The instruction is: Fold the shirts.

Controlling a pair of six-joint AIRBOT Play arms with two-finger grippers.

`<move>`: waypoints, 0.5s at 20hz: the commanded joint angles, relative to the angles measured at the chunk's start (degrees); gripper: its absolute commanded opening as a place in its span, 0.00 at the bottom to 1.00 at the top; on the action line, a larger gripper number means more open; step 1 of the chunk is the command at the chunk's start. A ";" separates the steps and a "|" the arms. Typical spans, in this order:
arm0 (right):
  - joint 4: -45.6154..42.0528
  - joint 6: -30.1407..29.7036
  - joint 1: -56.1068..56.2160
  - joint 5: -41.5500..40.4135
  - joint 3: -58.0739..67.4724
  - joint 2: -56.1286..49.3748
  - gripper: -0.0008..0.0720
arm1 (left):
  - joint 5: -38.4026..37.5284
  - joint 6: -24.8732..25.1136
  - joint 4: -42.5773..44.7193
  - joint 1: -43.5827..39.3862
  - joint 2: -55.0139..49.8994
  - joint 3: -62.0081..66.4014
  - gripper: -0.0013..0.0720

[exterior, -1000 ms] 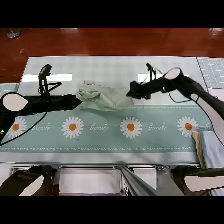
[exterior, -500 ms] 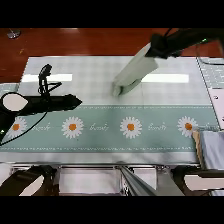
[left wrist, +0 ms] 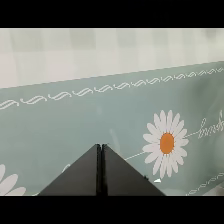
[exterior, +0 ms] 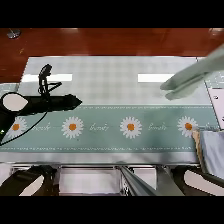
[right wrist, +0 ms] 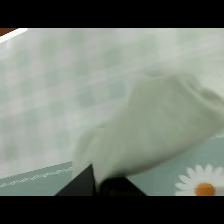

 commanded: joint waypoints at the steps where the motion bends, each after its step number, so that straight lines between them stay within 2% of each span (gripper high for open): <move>1: -10.14 2.23 -8.59 7.08 -0.94 5.95 0.03 | 0.02 0.04 -0.02 -0.02 0.00 -0.02 0.06; 5: -10.45 2.29 -18.69 7.08 -13.29 16.00 0.03 | 0.22 0.20 0.00 -0.02 -0.02 -0.02 0.06; 10: -12.87 -2.64 -34.03 7.10 -34.38 29.88 0.03 | 0.94 0.22 0.00 -0.02 -0.02 -0.02 0.06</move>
